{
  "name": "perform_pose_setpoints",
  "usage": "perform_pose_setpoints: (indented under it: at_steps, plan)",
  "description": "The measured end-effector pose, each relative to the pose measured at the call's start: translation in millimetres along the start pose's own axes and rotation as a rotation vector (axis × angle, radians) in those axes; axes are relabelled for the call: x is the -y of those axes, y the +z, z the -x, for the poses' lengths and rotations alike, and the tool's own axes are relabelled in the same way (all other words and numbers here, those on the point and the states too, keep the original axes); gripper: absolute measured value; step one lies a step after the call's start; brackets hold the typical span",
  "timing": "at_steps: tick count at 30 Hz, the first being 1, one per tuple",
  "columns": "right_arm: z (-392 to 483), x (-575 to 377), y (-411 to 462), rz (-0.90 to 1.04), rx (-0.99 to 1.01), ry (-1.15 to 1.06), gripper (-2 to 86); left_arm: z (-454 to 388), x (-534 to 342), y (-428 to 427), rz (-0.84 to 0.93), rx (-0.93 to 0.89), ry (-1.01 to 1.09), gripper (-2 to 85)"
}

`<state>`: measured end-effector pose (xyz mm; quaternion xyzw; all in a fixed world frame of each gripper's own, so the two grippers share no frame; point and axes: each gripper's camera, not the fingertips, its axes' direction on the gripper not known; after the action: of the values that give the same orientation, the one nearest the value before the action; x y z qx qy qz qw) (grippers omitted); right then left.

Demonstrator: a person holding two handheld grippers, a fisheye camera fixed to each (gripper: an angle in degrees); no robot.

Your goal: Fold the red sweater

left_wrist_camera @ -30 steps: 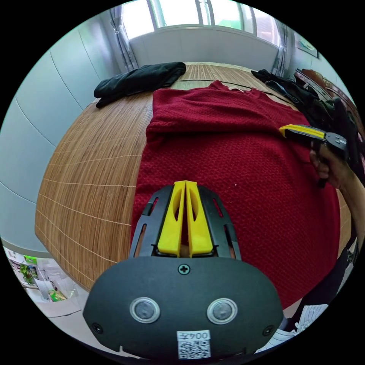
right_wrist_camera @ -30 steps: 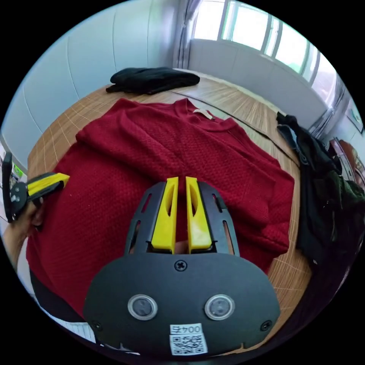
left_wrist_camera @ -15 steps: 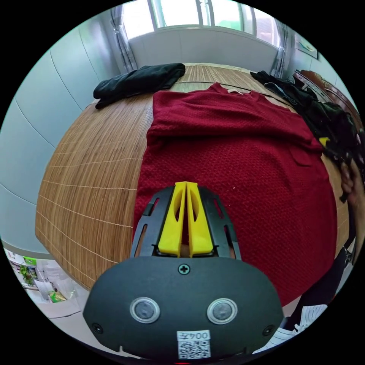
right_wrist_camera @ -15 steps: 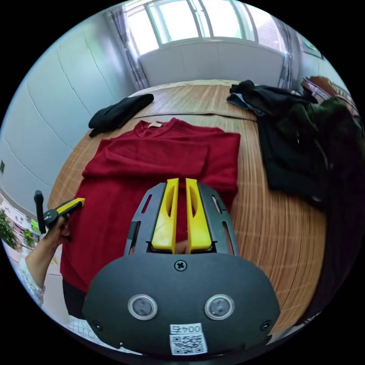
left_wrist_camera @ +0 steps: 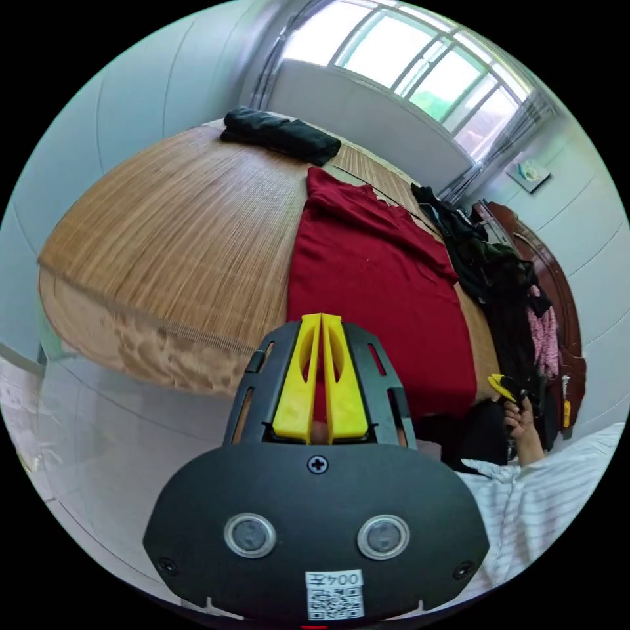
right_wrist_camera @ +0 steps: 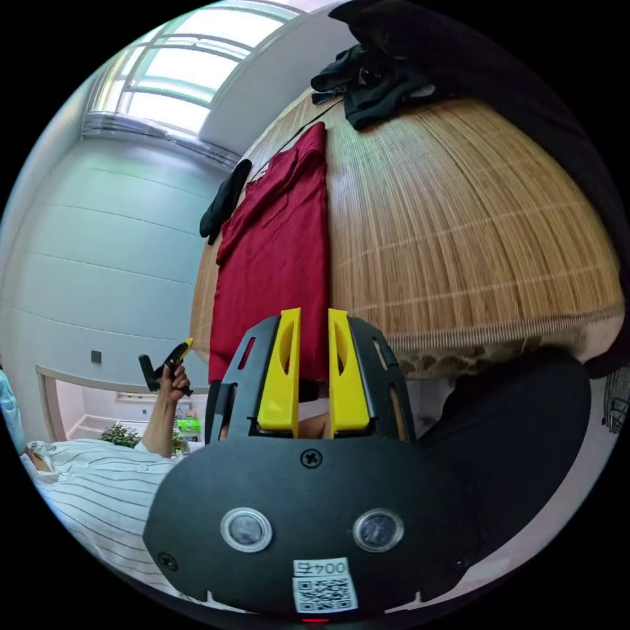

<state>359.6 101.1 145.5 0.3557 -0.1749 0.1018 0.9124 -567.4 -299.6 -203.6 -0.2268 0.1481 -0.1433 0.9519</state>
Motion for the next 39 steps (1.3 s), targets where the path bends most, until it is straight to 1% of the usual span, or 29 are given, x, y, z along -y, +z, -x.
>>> perform_pose_setpoints:
  at_steps: [2, 5, 7, 9, 14, 19, 23, 31, 34, 39]
  plan:
    - [2, -13, 2, 0.080, -0.034, -0.036, 8.9, 21, -39, -34, 0.030, -0.027, -0.018, 2.7]
    - [13, -23, 10, 0.191, -0.087, -0.136, 11.1, 38, -74, -58, 0.079, -0.031, -0.029, 4.5]
    - [18, -27, 12, 0.223, -0.132, -0.186, 11.7, 45, -86, -67, 0.092, -0.059, -0.024, 6.0]
    - [18, -30, 11, 0.237, -0.163, -0.212, 12.0, 51, -92, -71, 0.104, -0.097, -0.018, 7.3]
    - [1, -35, -2, 0.248, -0.118, -0.160, 12.8, 81, -96, -76, 0.096, -0.309, -0.120, 10.0]
    - [-11, -39, -13, 0.253, -0.132, -0.137, 13.4, 106, -98, -85, 0.086, -0.370, -0.193, 10.8]
    - [-14, -40, -18, 0.270, -0.143, -0.151, 13.4, 105, -95, -96, 0.076, -0.463, -0.170, 10.8]
    - [-2, -38, -20, 0.310, -0.141, -0.226, 13.5, 83, -88, -112, 0.126, -0.464, -0.092, 7.7]
    - [-1, -41, -18, 0.333, -0.137, -0.223, 13.6, 81, -88, -120, 0.135, -0.437, -0.091, 5.6]
    - [3, -52, -13, 0.387, -0.130, -0.243, 13.1, 81, -94, -133, 0.129, -0.459, -0.104, 3.9]
